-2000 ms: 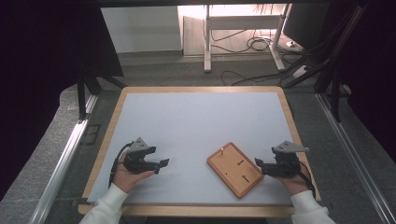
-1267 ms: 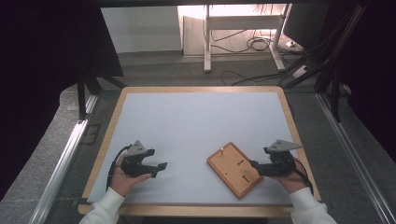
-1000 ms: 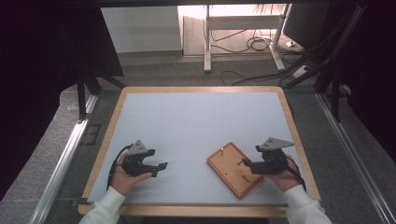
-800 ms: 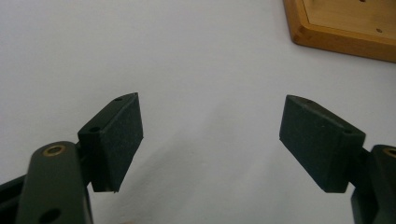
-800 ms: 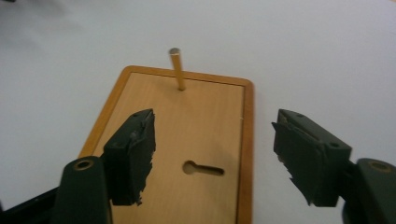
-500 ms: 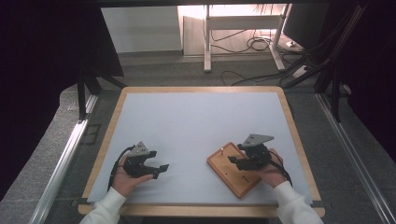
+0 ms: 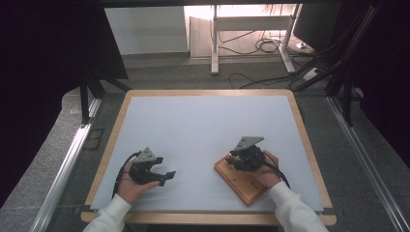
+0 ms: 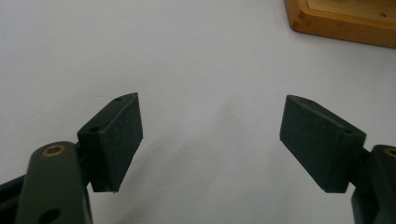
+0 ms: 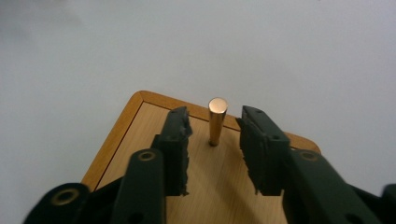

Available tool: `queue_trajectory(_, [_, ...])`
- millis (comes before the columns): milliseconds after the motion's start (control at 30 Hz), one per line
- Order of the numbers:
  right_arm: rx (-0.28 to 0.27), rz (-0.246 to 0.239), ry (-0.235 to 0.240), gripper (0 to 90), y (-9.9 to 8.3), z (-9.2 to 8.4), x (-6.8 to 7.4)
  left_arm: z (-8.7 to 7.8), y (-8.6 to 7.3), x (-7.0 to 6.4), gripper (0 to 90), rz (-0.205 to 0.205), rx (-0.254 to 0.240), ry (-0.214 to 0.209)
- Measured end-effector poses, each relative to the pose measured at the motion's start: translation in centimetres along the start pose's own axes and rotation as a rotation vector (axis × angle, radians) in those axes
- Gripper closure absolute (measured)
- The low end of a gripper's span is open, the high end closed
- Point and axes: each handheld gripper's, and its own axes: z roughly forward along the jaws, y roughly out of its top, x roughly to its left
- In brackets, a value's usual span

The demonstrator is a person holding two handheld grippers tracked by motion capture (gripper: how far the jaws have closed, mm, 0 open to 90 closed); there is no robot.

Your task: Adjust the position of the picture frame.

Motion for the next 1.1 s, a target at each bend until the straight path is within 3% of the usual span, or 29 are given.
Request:
queue_trajectory(200, [-0.009,0.008,0.021,75.3,-0.15,0.33,-0.45,0.04,-0.01,0.0,21.1,0.002,0.0,0.0])
queue_trajectory(333, [-0.023,-0.026,0.026,84.0,-0.11,0.84,-0.33,0.13,-0.02,-0.03,21.0,0.0,-0.003,0.001])
queue_trajectory(533, [-0.008,-0.043,-0.01,85.2,0.11,0.81,0.1,0.14,-0.03,-0.04,21.1,0.002,-0.001,0.001])
queue_trajectory(833, [0.018,-0.025,-0.007,85.6,0.43,0.57,0.04,0.07,-0.04,0.09,21.1,0.0,-0.003,0.001])
queue_trajectory(1100, [0.004,-0.007,-0.001,85.6,0.53,0.09,-0.21,0.04,-0.04,0.05,21.1,0.003,-0.004,0.001])
